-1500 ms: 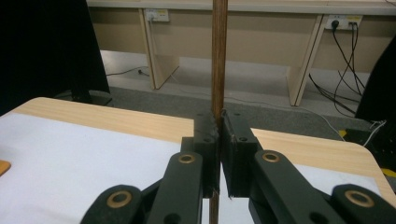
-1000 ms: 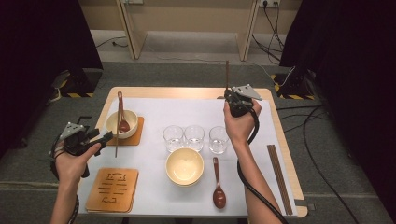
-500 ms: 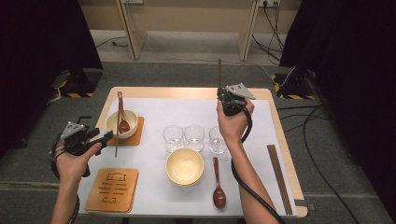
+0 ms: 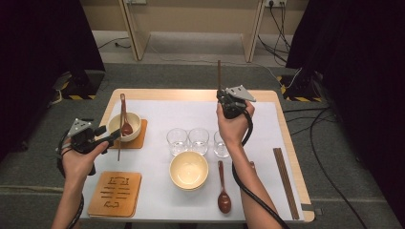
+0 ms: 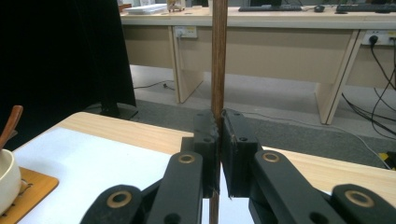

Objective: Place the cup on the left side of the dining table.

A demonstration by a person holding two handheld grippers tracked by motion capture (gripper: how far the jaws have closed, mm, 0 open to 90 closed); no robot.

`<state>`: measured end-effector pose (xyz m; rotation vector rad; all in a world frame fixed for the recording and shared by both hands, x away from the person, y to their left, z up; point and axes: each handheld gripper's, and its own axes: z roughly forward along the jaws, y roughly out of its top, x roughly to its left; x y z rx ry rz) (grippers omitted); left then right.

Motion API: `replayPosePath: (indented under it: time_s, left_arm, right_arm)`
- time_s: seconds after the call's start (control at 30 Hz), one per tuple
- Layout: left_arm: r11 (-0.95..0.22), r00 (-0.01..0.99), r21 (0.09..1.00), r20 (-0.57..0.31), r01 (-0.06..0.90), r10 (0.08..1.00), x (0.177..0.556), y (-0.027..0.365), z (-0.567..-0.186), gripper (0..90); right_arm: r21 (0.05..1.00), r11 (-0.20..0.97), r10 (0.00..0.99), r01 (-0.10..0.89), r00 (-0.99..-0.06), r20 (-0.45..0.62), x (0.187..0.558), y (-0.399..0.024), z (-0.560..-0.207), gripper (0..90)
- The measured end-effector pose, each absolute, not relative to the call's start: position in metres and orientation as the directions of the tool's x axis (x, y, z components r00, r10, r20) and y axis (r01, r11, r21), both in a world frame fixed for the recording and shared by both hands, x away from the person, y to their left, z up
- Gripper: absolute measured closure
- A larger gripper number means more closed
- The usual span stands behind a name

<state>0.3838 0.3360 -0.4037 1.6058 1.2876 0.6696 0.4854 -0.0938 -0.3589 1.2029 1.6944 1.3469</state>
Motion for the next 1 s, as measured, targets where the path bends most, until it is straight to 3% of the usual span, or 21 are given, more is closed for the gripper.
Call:
replayPosePath:
  time_s: [1.0]
  left_arm:
    - [-0.07,0.396,0.923,-0.094,0.379,0.914,0.448,0.272,-0.36,38.2]
  right_arm:
    - [0.968,0.07,0.91,0.24,-0.412,0.037,0.484,-0.069,-0.359,85.5]
